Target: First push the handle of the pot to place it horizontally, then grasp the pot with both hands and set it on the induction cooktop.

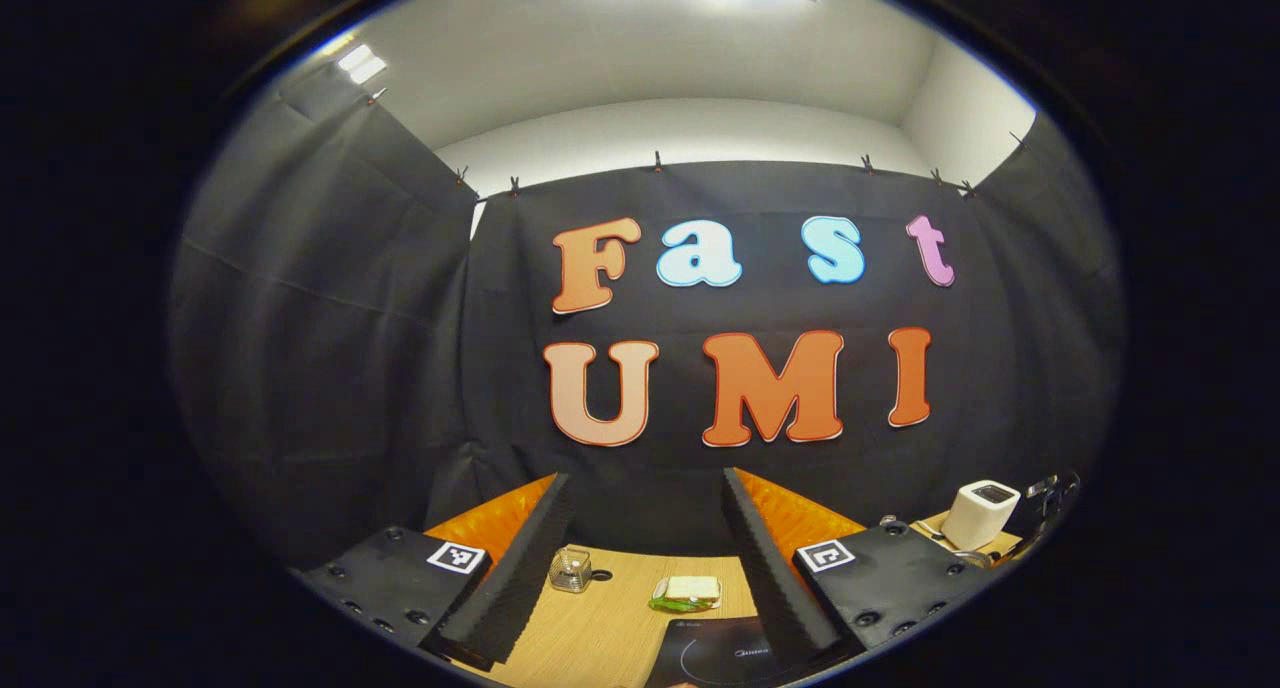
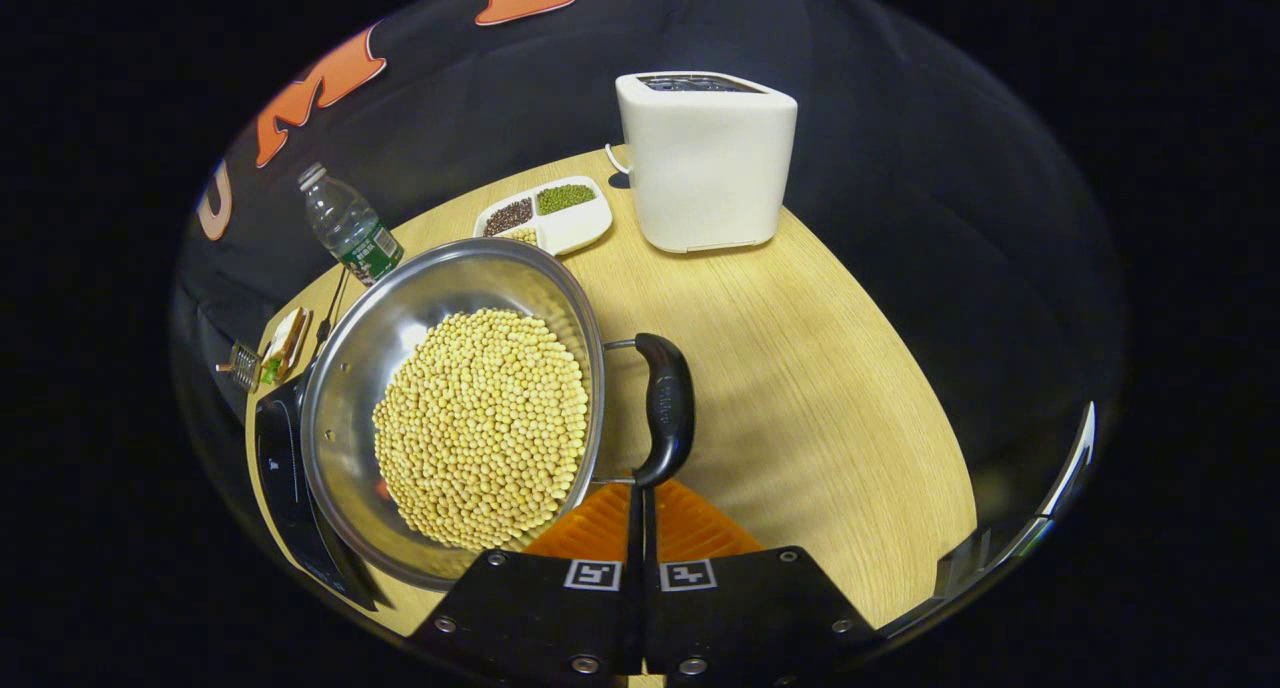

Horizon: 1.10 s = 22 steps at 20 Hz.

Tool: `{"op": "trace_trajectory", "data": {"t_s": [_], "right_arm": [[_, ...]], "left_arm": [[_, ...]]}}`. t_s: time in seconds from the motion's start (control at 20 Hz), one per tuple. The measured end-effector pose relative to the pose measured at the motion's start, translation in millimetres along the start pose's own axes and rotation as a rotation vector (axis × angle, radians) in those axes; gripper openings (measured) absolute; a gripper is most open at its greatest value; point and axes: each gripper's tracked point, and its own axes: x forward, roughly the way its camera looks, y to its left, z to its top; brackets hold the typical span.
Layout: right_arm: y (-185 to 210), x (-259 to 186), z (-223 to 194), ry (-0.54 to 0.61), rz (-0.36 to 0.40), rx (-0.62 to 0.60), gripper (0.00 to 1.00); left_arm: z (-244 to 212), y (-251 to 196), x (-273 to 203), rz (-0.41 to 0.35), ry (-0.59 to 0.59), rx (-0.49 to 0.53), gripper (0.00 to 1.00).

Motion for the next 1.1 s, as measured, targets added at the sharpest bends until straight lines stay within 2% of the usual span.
{"op": "trace_trajectory", "data": {"t_s": [0.4, 0.75, 1.0, 1.1], "right_arm": [[-4.8, 13.6, 33.1, -0.025, -0.036, -0.005, 0.0], [-7.6, 31.6, 65.4, -0.071, -0.084, -0.036, 0.0], [-20.6, 11.9, 84.9, -0.156, -0.116, -0.081, 0.0], [-16.2, -1.8, 90.0, -0.18, -0.088, -0.075, 0.0]], "left_arm": [[-42.9, -33.1, 20.6, -0.053, 0.109, 0.028, 0.98], [-43.6, -43.4, 21.3, -0.041, 0.093, 0.066, 0.98], [-66.6, -75.6, 27.7, -0.093, 0.141, 0.057, 0.99], [-83.9, -96.1, 32.2, -0.13, 0.184, 0.041, 0.98]]}}
